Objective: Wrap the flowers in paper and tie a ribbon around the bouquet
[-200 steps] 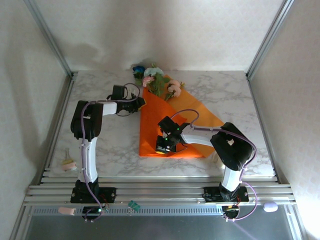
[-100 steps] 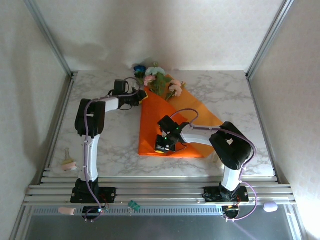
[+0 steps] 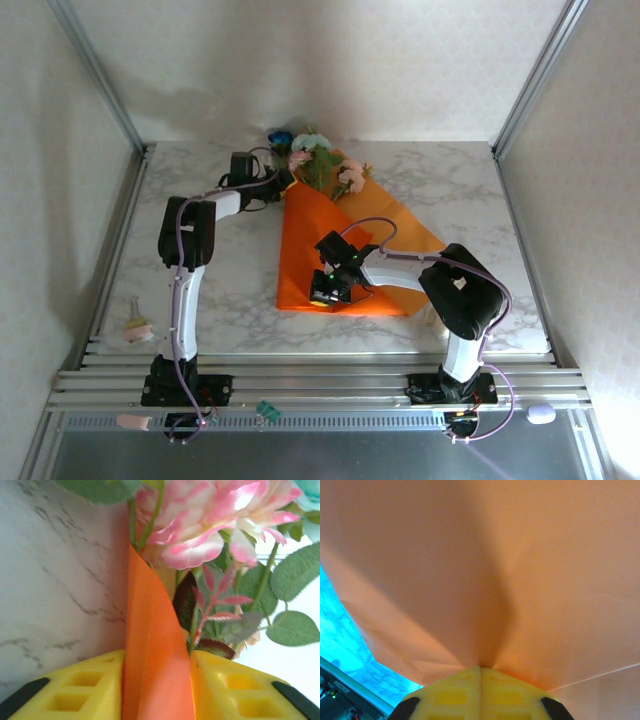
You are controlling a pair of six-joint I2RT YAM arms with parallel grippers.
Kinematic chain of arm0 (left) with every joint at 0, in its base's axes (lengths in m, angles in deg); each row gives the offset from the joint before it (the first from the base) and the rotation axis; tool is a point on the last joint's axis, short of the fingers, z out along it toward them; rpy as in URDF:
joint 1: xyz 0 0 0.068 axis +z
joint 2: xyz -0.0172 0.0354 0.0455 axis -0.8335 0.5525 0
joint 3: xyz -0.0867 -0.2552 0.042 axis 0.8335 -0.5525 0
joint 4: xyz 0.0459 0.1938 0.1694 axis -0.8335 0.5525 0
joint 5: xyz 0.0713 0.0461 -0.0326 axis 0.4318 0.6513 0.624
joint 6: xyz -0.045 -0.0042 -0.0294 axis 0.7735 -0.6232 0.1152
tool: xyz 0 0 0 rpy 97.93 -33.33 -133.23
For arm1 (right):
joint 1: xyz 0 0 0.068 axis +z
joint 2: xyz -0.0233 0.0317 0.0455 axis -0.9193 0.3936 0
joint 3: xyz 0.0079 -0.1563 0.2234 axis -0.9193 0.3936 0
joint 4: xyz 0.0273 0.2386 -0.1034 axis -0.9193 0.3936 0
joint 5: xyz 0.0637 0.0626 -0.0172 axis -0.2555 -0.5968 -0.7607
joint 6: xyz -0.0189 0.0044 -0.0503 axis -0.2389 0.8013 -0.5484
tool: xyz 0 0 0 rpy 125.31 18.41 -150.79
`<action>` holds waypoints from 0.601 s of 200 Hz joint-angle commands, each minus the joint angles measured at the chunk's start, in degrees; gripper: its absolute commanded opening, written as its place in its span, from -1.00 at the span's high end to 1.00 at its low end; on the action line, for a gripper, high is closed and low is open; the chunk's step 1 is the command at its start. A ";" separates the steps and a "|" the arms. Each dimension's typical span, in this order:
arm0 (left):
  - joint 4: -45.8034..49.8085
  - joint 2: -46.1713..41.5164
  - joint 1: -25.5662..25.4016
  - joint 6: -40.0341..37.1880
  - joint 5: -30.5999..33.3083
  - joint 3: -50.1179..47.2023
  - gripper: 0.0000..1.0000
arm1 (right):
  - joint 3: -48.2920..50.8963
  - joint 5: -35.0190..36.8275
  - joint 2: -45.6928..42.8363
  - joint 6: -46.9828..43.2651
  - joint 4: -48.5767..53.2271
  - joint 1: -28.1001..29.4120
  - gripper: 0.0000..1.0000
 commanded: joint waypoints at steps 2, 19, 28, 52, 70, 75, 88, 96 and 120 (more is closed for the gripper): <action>-1.21 3.83 0.22 1.87 3.24 0.81 0.56 | 0.69 0.61 2.36 -0.63 5.35 0.09 1.00; -0.89 4.89 0.22 2.70 3.56 2.02 1.00 | 0.61 0.62 2.36 -0.61 5.53 0.05 1.00; -0.92 4.90 0.17 2.71 3.83 2.05 1.00 | 0.52 0.58 2.38 -0.79 5.61 0.09 1.00; -0.57 3.96 0.20 2.49 3.09 1.71 0.62 | 0.34 0.62 2.58 -0.81 5.71 0.09 1.00; 2.17 1.72 0.13 0.04 2.32 0.00 0.04 | 0.08 0.38 2.87 -0.90 5.75 0.09 1.00; 3.52 0.91 0.20 -0.96 2.28 -0.70 0.03 | 0.00 0.43 2.95 -0.90 5.71 0.07 1.00; 5.04 -1.91 0.32 -3.04 2.23 -4.41 0.00 | -0.17 0.34 3.16 -0.90 5.56 0.09 1.00; 4.92 -3.98 0.25 -4.20 2.11 -7.73 0.00 | -0.19 0.26 3.28 -0.86 5.53 0.09 1.00; 7.95 -10.02 0.45 -9.39 3.21 -17.01 -0.01 | -0.54 0.27 3.27 -1.16 5.70 0.00 1.00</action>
